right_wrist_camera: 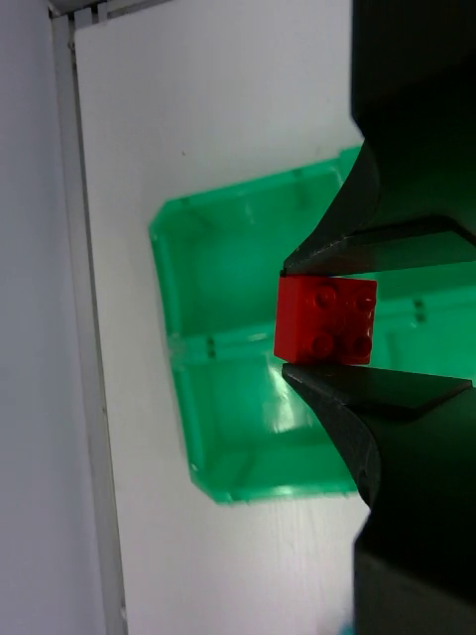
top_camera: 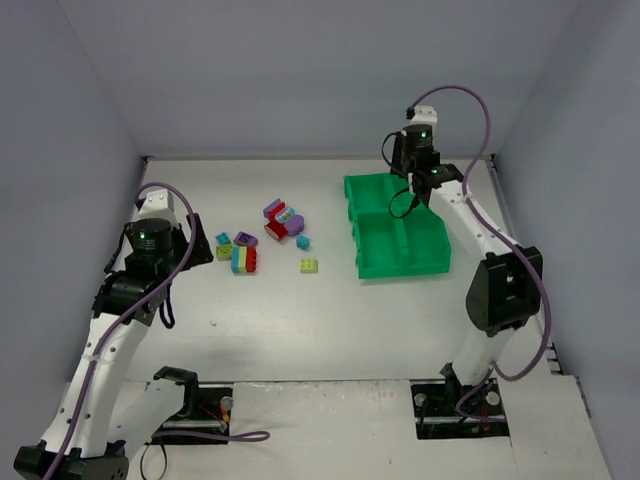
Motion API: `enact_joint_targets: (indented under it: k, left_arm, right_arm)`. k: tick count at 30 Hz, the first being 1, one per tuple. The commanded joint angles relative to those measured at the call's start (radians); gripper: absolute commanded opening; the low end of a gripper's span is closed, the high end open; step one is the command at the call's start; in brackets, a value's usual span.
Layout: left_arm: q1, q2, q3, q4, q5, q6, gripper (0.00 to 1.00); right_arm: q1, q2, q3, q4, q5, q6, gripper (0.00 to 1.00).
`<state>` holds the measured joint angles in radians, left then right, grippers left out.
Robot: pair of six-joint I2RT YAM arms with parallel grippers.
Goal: Sort the legos into containers by color
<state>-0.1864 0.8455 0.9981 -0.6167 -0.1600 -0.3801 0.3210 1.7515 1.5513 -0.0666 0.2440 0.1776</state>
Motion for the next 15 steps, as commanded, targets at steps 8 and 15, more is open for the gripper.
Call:
enact_joint_targets:
  k: [8, 15]
  left_arm:
    - [-0.005, 0.000, 0.034, 0.028, 0.014, -0.009, 0.84]
    - [-0.005, 0.006, 0.034, 0.025, 0.014, -0.009, 0.84]
  right_arm:
    - [-0.157, 0.249, 0.134, 0.105, -0.153, -0.142, 0.16]
    - [-0.161, 0.290, 0.158, 0.103, -0.169, -0.155, 0.57]
